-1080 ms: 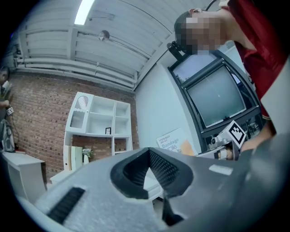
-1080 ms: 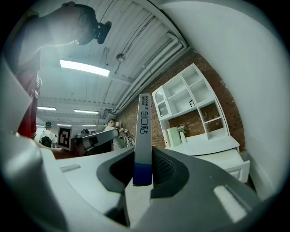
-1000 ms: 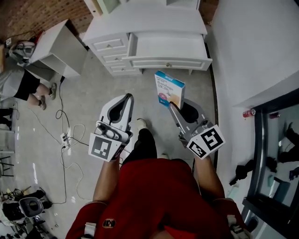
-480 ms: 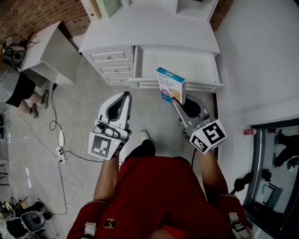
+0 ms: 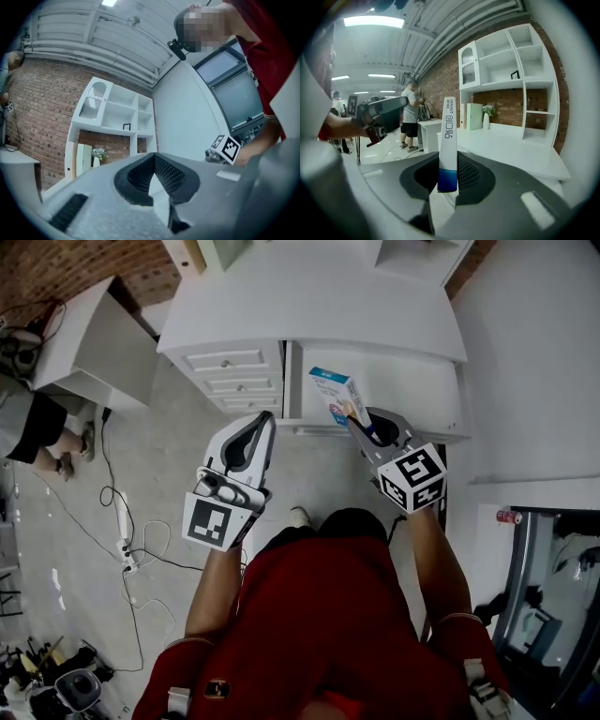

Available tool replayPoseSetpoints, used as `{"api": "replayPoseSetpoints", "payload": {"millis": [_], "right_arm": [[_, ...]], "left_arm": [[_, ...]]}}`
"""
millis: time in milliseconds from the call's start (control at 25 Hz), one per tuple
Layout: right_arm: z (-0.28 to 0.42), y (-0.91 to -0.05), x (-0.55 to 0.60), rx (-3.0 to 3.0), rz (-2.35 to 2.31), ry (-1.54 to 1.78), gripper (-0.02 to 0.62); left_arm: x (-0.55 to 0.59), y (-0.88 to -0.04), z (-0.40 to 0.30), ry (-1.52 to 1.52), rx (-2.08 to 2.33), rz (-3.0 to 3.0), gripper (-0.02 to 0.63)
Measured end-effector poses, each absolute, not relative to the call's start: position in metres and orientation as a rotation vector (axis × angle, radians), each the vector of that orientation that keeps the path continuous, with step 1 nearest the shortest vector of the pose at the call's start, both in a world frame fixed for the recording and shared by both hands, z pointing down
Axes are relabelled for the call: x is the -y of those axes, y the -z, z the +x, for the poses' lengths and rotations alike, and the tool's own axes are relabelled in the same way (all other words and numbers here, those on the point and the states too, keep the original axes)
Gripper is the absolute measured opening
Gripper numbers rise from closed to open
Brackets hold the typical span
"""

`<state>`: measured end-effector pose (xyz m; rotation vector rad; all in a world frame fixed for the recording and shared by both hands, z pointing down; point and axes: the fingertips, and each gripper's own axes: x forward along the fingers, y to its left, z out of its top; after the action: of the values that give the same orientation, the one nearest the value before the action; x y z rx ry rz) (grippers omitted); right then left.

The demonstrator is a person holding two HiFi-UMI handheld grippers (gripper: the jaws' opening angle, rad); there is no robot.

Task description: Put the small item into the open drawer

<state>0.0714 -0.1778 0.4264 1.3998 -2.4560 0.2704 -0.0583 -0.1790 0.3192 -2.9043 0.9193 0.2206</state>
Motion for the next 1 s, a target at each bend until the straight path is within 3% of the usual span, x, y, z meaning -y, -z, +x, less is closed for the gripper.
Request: {"api": "replayPoseSetpoints", "payload": {"millis": [520, 1000], "right_arm": [[0.093, -0.546, 0.276, 2.166, 0.965, -0.37, 0.08], [0.089, -0.66, 0.293, 1.921, 0.61, -0.384, 0.081]], "left_arm": [[0.264, -0.336, -0.053, -0.148, -1.191, -2.865, -0.002], [0.294, -0.36, -0.063, -0.077, -1.371, -2.804, -0.002]]}}
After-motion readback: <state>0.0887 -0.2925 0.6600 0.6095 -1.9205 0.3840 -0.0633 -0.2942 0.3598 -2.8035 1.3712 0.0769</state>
